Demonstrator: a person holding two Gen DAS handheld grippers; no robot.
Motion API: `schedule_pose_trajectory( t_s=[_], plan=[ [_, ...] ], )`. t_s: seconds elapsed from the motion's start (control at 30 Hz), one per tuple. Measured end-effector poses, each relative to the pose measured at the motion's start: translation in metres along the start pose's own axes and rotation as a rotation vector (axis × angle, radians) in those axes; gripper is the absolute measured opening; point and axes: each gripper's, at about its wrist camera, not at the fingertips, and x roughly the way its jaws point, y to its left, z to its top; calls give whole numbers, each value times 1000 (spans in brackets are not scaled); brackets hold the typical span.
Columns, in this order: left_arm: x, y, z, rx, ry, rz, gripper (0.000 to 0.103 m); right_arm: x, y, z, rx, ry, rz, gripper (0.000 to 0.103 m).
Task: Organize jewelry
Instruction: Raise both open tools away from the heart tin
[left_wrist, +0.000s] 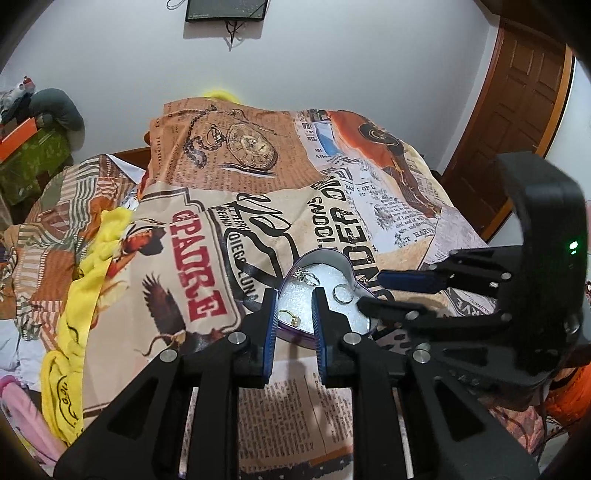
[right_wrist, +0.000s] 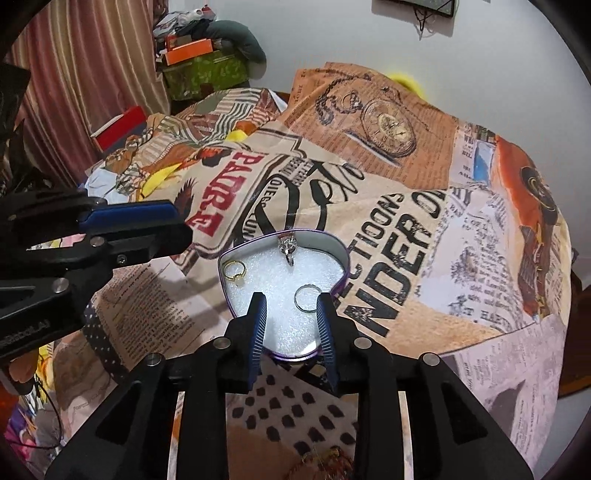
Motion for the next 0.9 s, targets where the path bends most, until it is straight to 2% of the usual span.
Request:
schedule_pose_trajectory(
  t_s=[0.43, 0.53, 0.9],
  plan=[
    [-37, -37, -4, 45, -30, -16, 18, -70, -16, -17, 64, -117, -30, 25],
    [-43, -49, -6, 63, -34, -19, 25, -83, -25, -26, 95, -134, -37, 25],
    [-32, -95, -19, 118, 12, -70, 26, -103, -60, -70, 188, -123, -56, 25]
  ],
)
